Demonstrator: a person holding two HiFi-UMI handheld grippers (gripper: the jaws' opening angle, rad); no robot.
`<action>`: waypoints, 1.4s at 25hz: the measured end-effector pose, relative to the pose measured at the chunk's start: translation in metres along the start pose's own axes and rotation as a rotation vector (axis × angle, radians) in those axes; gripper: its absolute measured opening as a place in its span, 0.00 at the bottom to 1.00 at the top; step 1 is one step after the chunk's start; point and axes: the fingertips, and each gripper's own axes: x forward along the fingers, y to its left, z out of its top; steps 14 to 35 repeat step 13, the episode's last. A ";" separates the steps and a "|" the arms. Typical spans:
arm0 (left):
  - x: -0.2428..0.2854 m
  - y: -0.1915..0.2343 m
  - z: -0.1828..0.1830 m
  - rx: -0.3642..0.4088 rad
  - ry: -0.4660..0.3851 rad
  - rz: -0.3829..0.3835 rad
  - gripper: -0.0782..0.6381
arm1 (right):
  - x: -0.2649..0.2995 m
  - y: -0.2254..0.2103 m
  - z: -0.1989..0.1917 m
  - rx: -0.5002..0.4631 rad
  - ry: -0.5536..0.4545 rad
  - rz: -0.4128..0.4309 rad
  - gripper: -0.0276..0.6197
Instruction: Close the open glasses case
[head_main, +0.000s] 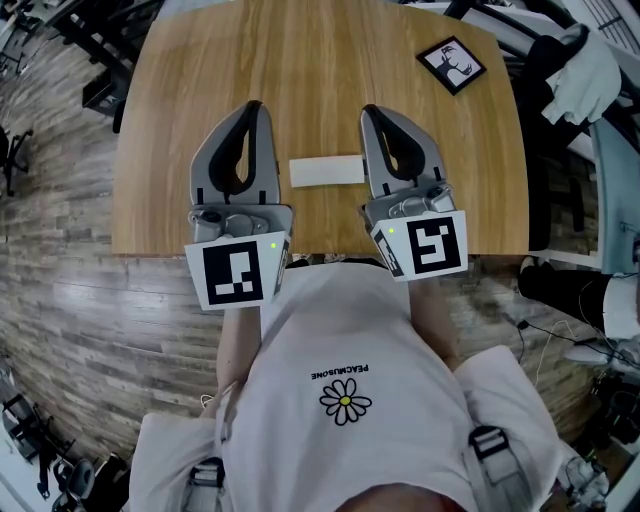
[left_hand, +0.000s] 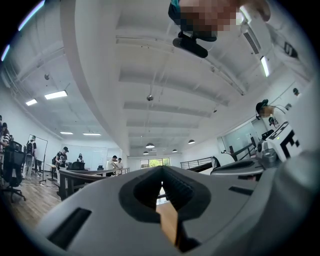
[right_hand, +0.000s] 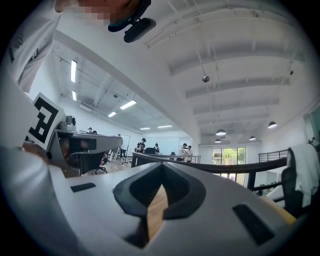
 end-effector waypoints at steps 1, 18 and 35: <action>0.000 0.000 0.000 0.002 -0.002 -0.003 0.13 | -0.001 -0.001 0.000 0.008 -0.001 0.000 0.05; -0.003 -0.008 -0.004 -0.007 0.013 -0.012 0.13 | -0.008 -0.004 -0.003 0.029 0.002 0.011 0.05; -0.003 -0.008 -0.004 -0.007 0.013 -0.012 0.13 | -0.008 -0.004 -0.003 0.029 0.002 0.011 0.05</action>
